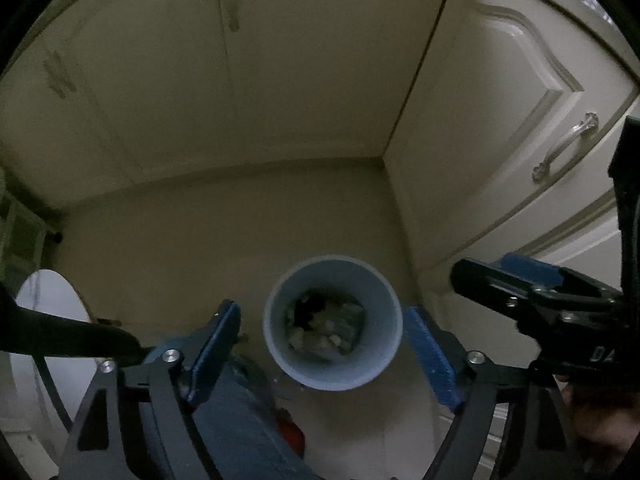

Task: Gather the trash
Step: 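Open both tools over the bin to drop the wrapper and ginger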

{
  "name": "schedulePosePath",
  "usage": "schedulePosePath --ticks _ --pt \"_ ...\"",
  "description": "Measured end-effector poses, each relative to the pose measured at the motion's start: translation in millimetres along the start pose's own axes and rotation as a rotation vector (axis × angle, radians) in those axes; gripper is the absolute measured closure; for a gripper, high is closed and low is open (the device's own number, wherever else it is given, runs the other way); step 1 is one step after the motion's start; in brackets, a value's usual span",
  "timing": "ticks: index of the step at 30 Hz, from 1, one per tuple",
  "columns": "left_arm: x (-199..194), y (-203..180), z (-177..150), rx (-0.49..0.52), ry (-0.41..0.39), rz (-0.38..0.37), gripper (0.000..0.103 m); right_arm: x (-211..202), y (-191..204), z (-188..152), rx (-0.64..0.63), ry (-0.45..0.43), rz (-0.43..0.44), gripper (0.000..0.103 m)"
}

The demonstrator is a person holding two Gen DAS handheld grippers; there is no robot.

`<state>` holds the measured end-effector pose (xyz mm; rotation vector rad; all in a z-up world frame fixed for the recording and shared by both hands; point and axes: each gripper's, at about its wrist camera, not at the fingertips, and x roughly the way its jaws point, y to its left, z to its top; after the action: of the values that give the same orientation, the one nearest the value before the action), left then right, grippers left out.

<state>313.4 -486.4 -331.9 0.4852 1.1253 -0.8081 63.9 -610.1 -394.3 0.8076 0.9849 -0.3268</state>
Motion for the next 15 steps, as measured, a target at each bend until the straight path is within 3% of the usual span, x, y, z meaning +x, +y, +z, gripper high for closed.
schedulePosePath --ticks 3,8,15 --pt "-12 5 -1 0.002 -0.024 0.025 0.015 -1 6 0 0.015 -0.018 -0.007 0.001" --pt "-41 -5 -1 -0.005 -0.092 0.028 0.015 -14 25 3 0.006 -0.057 -0.015 0.000" --pt "-136 -4 -45 -0.019 -0.252 0.036 0.008 -63 58 14 -0.025 -0.162 0.008 0.000"
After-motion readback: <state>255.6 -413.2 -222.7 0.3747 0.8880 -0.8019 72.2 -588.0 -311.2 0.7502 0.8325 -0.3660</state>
